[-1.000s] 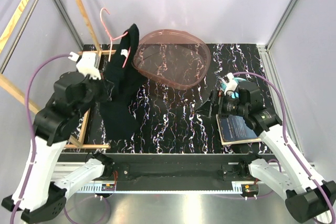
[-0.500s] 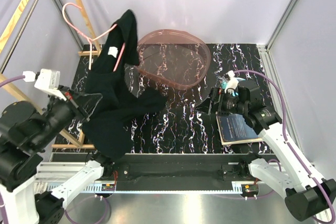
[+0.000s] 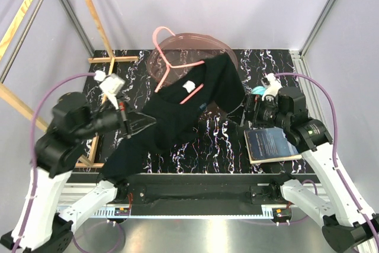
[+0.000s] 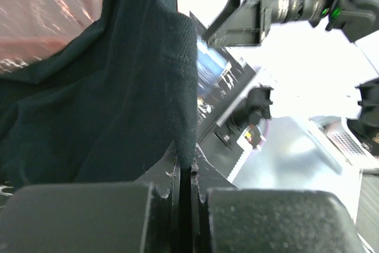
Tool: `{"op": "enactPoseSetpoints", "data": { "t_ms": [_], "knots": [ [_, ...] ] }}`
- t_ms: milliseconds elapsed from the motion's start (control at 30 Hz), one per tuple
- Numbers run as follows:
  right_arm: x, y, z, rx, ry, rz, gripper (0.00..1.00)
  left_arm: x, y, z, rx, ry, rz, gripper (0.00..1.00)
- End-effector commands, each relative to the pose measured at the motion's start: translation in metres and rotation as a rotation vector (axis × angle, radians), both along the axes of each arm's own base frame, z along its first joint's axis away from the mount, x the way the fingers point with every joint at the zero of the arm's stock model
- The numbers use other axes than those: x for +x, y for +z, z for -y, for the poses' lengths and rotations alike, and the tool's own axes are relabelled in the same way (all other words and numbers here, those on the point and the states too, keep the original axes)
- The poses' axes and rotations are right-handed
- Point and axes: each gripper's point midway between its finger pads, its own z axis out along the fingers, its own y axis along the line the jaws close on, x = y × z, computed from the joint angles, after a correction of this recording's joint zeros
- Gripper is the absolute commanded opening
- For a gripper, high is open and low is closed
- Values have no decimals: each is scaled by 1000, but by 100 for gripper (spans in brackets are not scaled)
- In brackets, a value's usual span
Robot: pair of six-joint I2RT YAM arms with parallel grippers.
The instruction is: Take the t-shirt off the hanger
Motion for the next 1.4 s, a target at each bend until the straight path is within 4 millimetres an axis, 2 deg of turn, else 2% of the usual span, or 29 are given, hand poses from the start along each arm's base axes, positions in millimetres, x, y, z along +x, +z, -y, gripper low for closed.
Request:
{"op": "enactPoseSetpoints", "data": {
  "t_ms": [0, 133, 267, 333, 500, 533, 600, 633, 667, 833, 967, 1133, 1267, 1367],
  "knots": [
    [-2, 31, 8, -19, -13, 108, 100, 3, 12, 28, -97, -154, 44, 0],
    [-5, 50, 11, -21, -10, 166, 100, 10, 1, 35, -130, -167, 6, 0],
    [-9, 80, 5, 1, 55, 251, 100, 12, -15, 49, -155, -204, -64, 0],
    [-10, 98, 0, 19, 95, 298, 100, 13, -25, 58, -153, -219, -95, 0],
    [3, 117, -23, 54, 203, 303, 100, 14, -43, 73, -123, -236, -137, 0],
    [2, 127, -29, 59, 223, 313, 100, 12, -44, 76, -120, -246, -140, 0],
    [17, 116, -40, 7, 212, 266, 100, 13, -46, 79, -113, -242, -142, 0],
    [10, 126, -53, -5, 243, 288, 100, 13, -46, 80, -112, -245, -145, 0],
    [17, 120, -59, -35, 230, 278, 100, 13, -45, 80, -112, -245, -143, 0],
    [24, 137, -77, -62, 202, 339, 100, 11, -50, 80, -110, -240, -152, 0],
    [21, 142, -98, -58, 242, 345, 100, 7, -56, 78, -105, -242, -162, 0],
    [29, 153, -105, -136, 147, 417, 100, 7, -59, 72, -90, -211, -156, 0],
    [32, 148, -120, -147, 167, 401, 100, 2, -57, 69, -98, -214, -148, 0],
    [45, 140, -124, -193, 125, 397, 100, 0, -56, 66, -98, -213, -144, 0]
  ]
}}
